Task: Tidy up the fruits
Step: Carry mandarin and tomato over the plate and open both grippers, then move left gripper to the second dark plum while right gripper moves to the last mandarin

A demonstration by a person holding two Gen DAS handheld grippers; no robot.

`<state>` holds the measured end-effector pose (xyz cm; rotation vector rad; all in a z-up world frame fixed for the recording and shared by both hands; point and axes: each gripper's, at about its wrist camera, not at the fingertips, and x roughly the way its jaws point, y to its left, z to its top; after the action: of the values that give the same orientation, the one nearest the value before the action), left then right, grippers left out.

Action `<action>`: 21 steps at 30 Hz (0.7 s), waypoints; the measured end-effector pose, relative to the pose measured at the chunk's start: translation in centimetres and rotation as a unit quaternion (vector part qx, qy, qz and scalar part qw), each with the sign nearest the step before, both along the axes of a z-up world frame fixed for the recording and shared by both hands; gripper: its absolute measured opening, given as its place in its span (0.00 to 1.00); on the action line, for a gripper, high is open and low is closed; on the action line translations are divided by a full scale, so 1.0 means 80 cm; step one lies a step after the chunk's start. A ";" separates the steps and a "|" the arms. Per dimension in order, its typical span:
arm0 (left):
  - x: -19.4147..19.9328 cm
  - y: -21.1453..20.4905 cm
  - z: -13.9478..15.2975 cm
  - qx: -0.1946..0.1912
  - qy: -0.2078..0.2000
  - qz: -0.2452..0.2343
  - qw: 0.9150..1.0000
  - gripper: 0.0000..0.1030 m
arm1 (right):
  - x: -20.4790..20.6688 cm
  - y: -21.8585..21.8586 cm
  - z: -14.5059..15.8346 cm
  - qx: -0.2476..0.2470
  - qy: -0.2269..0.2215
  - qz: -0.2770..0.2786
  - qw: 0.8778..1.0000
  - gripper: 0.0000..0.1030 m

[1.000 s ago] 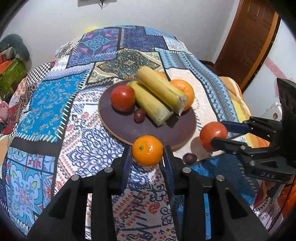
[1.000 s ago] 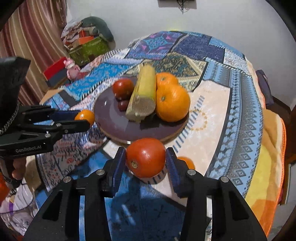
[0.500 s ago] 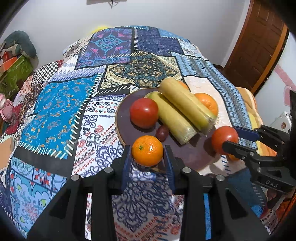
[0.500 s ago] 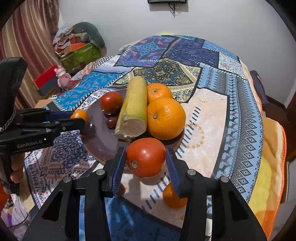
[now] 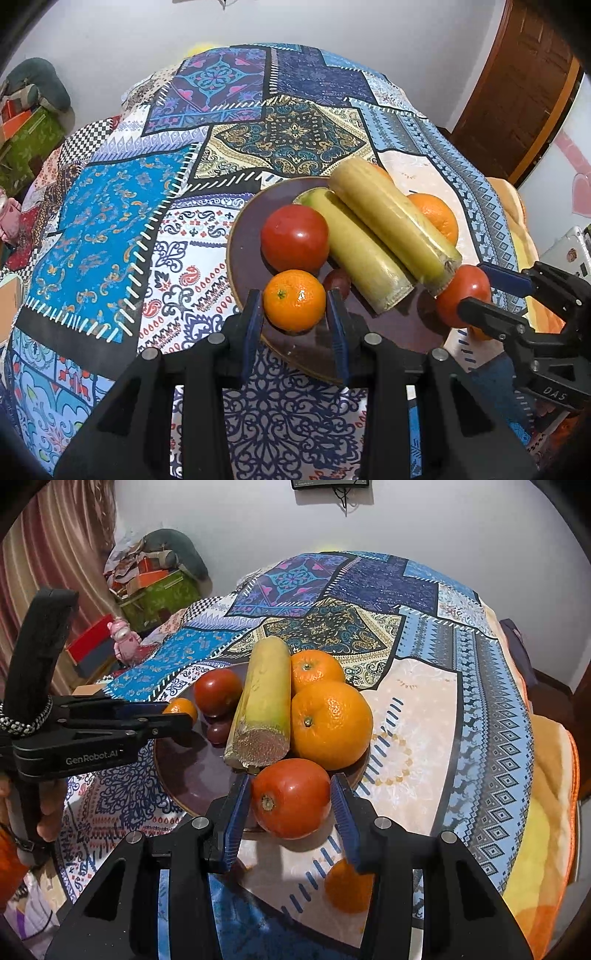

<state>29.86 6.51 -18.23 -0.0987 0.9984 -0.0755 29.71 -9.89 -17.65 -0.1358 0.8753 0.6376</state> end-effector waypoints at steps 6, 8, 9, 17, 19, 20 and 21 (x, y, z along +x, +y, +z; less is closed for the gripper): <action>-0.004 -0.003 0.002 -0.006 0.001 0.001 1.000 0.34 | -0.003 -0.005 0.008 0.007 -0.009 0.000 1.000 0.41; -0.009 -0.005 0.007 -0.008 -0.002 0.001 1.000 0.34 | -0.005 -0.007 0.012 0.010 -0.011 0.003 1.000 0.41; -0.012 -0.006 0.010 -0.009 -0.005 0.000 1.000 0.34 | -0.008 -0.009 0.015 0.012 -0.013 0.003 1.000 0.41; -0.044 -0.014 0.042 -0.007 -0.026 -0.005 1.000 0.34 | -0.024 -0.035 0.026 0.013 -0.019 -0.012 1.000 0.41; -0.053 -0.017 0.052 -0.007 -0.036 -0.009 0.999 0.34 | -0.028 -0.045 0.028 0.013 -0.020 -0.018 1.000 0.41; -0.059 -0.020 0.058 -0.006 -0.042 -0.013 0.999 0.34 | -0.030 -0.051 0.028 0.013 -0.019 -0.022 0.999 0.41; -0.063 -0.023 0.063 -0.005 -0.046 -0.016 0.999 0.34 | -0.032 -0.056 0.028 0.013 -0.018 -0.024 0.999 0.41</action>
<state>24.84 4.68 -13.19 -0.0875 0.9070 -0.1135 27.18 -14.35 -15.40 -0.1016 0.8330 0.5992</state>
